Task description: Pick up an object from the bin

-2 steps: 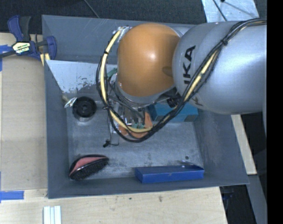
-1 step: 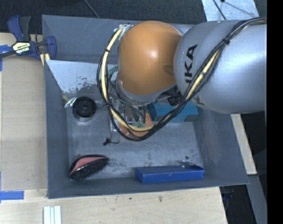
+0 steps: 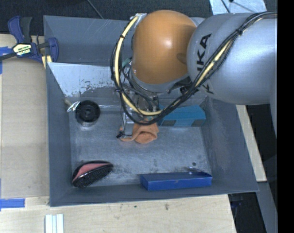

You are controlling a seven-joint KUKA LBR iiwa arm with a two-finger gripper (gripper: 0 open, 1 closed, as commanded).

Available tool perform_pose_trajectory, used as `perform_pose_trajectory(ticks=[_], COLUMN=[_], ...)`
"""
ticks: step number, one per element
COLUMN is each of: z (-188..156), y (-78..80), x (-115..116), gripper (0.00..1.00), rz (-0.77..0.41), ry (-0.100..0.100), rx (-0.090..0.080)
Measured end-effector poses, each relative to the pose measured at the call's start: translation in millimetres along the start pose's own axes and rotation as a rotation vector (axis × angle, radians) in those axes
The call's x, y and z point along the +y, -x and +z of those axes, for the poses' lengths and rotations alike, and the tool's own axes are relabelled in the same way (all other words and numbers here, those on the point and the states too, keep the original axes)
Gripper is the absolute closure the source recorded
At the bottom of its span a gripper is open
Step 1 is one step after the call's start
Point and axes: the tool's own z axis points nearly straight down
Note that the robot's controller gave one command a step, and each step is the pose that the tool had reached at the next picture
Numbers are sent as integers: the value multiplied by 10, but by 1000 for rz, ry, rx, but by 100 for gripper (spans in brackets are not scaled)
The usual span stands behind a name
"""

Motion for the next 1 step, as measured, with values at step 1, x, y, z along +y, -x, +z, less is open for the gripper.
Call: perform_pose_trajectory(ticks=[1], z=[132], y=[370], x=[-217], gripper=[0], rz=[-28], ry=[-5], rx=[1])
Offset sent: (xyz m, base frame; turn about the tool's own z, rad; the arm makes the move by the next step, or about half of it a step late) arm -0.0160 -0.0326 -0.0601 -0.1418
